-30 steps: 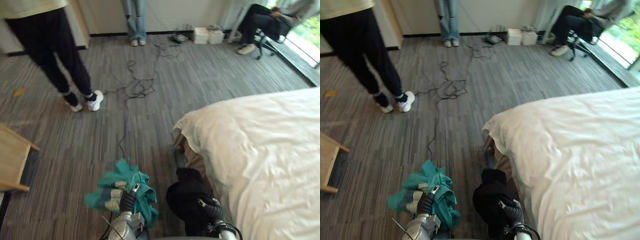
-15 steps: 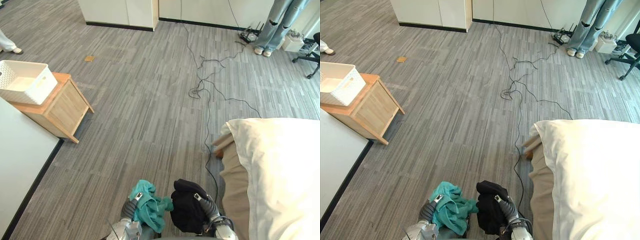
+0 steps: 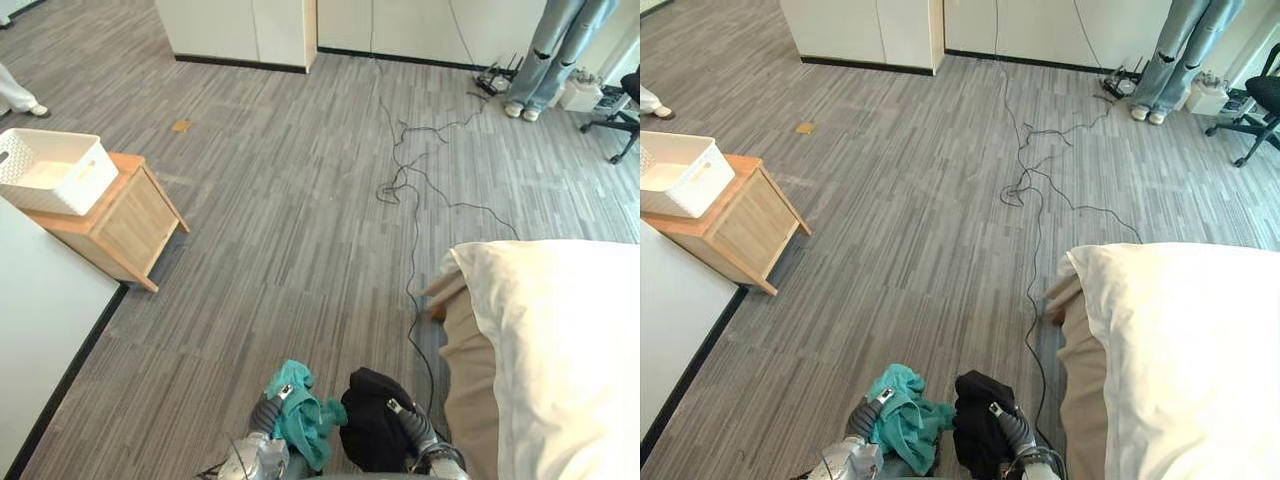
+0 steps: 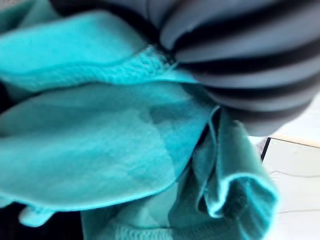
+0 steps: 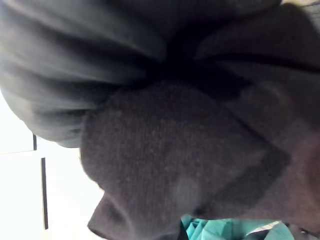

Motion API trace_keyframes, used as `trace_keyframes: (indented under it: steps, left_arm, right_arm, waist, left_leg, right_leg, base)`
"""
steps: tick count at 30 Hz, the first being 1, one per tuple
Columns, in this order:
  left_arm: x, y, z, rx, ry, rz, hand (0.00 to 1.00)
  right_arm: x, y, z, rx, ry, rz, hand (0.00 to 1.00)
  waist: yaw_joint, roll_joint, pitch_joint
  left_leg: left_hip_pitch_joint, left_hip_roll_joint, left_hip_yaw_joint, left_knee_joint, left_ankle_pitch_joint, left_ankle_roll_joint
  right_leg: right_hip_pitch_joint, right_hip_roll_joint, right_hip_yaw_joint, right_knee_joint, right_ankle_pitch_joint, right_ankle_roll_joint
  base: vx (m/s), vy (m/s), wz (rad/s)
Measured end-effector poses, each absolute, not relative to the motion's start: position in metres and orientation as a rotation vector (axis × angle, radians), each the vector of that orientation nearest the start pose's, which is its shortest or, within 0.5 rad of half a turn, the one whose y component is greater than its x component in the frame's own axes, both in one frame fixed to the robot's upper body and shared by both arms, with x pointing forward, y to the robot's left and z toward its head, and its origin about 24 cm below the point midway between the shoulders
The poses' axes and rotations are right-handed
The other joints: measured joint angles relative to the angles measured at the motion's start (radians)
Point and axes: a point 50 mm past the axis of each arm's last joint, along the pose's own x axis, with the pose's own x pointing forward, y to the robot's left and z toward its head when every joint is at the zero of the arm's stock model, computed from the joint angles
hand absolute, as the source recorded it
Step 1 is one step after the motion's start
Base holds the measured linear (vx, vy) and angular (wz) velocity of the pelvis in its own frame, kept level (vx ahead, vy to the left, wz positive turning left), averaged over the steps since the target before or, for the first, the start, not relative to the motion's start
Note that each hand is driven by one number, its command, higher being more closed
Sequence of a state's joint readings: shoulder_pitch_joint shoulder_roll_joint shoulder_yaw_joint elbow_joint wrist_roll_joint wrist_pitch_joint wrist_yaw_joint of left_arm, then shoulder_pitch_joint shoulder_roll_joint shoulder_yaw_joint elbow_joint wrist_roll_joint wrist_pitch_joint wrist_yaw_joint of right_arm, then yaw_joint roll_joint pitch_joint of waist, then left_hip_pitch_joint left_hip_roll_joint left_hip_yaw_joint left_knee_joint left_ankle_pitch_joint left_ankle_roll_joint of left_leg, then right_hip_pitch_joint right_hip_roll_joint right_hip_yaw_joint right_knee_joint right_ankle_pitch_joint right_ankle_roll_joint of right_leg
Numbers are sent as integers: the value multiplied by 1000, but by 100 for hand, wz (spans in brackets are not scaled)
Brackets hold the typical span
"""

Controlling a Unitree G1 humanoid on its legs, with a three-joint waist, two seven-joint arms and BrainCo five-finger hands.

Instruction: Tidy the bed and pick cloth on bed and put in laundry

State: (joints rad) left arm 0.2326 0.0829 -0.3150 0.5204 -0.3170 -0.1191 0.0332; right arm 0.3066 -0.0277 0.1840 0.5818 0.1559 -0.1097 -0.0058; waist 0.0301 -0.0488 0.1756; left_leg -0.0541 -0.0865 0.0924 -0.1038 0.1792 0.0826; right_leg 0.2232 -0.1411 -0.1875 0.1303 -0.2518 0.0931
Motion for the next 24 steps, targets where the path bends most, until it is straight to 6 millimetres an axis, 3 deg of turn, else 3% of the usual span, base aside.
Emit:
trace_keyframes:
  steps: [2,4,5,7,8,10,11,12,13,16,17,19,21,23,24]
  left_arm:
    - [141,118,-106,-164,666,-89,100]
    - [145,115,-104,-167,656,-97,100]
    - [145,112,-104,-177,652,-94,100]
    - [148,110,-102,-182,643,-97,100]
    - [148,109,-102,-181,641,-97,100]
    - [151,108,-100,-176,635,-105,100]
    - [153,106,-98,-177,624,-112,100]
    - [155,106,-98,-177,619,-114,100]
    - [155,104,-97,-178,616,-120,100]
    - [158,101,-98,-183,619,-121,100]
    - [162,104,-97,-177,614,-114,100]
    - [165,106,-96,-173,606,-114,100]
    - [164,102,-95,-182,605,-117,100]
    - [161,100,-96,-187,615,-125,100]
    - [157,98,-98,-185,628,-134,100]
  right_arm:
    - [111,-135,-124,119,776,6,100]
    - [117,-137,-123,124,760,-1,100]
    - [123,-142,-119,101,736,8,100]
    - [126,-149,-115,71,711,19,100]
    - [126,-150,-116,67,712,15,100]
    - [124,-150,-117,70,719,8,100]
    - [127,-150,-116,65,712,-2,100]
    - [128,-151,-116,63,711,-4,100]
    - [129,-153,-115,57,704,-6,100]
    - [142,-150,-116,31,702,28,100]
    - [148,-146,-114,22,696,48,100]
    - [151,-139,-113,34,686,62,100]
    - [150,-136,-113,28,689,82,100]
    - [145,-137,-115,22,700,88,100]
    - [139,-138,-117,25,716,89,100]
  waist:
    - [-14,1,1]
    - [-12,10,15]
    - [-1,32,37]
    - [10,68,61]
    - [13,80,68]
    - [19,75,72]
    - [30,63,74]
    - [34,57,78]
    - [39,63,78]
    - [44,64,78]
    - [45,60,80]
    - [60,48,82]
    - [69,44,81]
    - [63,24,76]
    - [58,-8,79]
  left_leg:
    - [1,0,7,9,-1,0]
    - [-82,23,30,172,-81,-14]
    - [-152,65,44,347,-163,-31]
    - [-194,122,47,510,-244,-37]
    - [-197,130,47,529,-254,-51]
    - [-201,137,47,558,-262,-82]
    - [-231,136,52,576,-257,-125]
    - [-235,134,54,575,-262,-139]
    - [-232,125,59,536,-270,-135]
    - [-218,79,104,444,-247,-39]
    - [-233,77,109,462,-263,-14]
    - [-224,71,125,465,-272,-2]
    - [-163,65,131,402,-287,-8]
    - [-91,47,127,324,-299,-6]
    - [-27,14,117,276,-310,5]
  right_leg:
    - [-7,-2,0,19,-27,-3]
    - [-31,9,13,40,-33,-18]
    - [-26,34,36,41,-31,-25]
    - [5,74,55,42,-36,-47]
    - [11,75,61,41,-40,-59]
    - [18,76,70,35,-43,-66]
    - [19,66,79,21,-39,-72]
    - [19,63,81,18,-39,-72]
    - [21,53,82,-2,-37,-71]
    - [15,17,82,-76,-3,-56]
    - [16,11,94,-98,23,-31]
    - [12,0,126,-72,28,-23]
    - [-42,0,146,87,27,-21]
    - [-162,-8,181,376,29,-3]
    - [-260,-29,201,615,100,67]
  base:
    - [-42,-65,6]
    - [-27,-66,-16]
    - [-29,-49,-28]
    - [-15,-31,-23]
    - [6,-13,-14]
    - [12,-32,-11]
    - [12,-40,-15]
    - [65,-1,-17]
    - [88,32,-10]
    - [220,62,-13]
    - [269,86,-10]
    - [254,93,-2]
    - [270,101,-2]
    - [245,98,4]
    - [344,98,18]
